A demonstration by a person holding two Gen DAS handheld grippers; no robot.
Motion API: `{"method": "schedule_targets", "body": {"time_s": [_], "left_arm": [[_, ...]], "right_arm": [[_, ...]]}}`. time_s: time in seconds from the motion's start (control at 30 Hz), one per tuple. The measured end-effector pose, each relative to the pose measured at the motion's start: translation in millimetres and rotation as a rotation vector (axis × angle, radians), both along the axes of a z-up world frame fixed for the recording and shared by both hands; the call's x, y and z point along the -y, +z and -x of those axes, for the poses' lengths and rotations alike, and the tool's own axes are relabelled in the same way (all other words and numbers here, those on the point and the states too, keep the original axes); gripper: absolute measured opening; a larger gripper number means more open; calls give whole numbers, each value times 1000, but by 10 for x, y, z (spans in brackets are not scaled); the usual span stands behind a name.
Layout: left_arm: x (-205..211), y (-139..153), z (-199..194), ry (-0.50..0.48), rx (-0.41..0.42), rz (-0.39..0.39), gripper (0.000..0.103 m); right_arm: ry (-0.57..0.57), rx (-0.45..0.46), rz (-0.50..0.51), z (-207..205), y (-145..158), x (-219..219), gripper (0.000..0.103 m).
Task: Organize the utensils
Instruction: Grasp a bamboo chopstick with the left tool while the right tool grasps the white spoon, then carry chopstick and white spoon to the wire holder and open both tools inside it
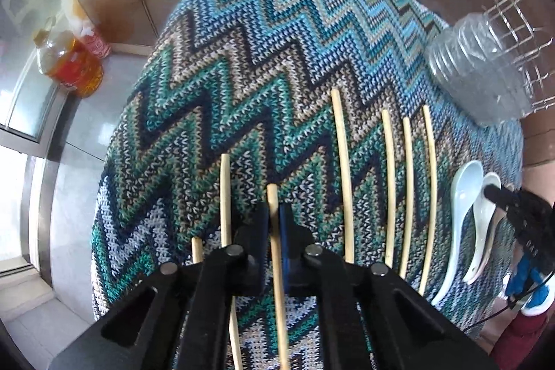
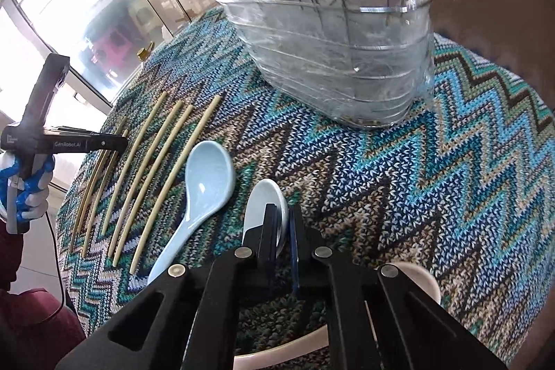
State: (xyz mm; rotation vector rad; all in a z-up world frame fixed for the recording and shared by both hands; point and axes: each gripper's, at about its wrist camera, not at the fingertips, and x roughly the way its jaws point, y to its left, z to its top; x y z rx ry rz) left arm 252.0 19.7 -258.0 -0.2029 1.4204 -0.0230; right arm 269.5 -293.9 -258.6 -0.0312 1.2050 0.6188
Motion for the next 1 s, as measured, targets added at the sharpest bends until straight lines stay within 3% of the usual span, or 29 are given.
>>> {"method": "schedule_targets", "body": {"time_s": [0.2,0.43,0.67,1.0], "left_arm": [[-118,156,199,6,100,43,5],[-223,556,511,13,255,113,5],[-208,1013,824,0,376,134,5],[131,1909,661,-49,609,192,5]], "right_arm": [[-28,106,14,334,325,59,5],[-87,218,35,777,663,172,5],[-181,325,20,1118,1014,196,5],[-324,544,9,1021,1697,257,5]]}}
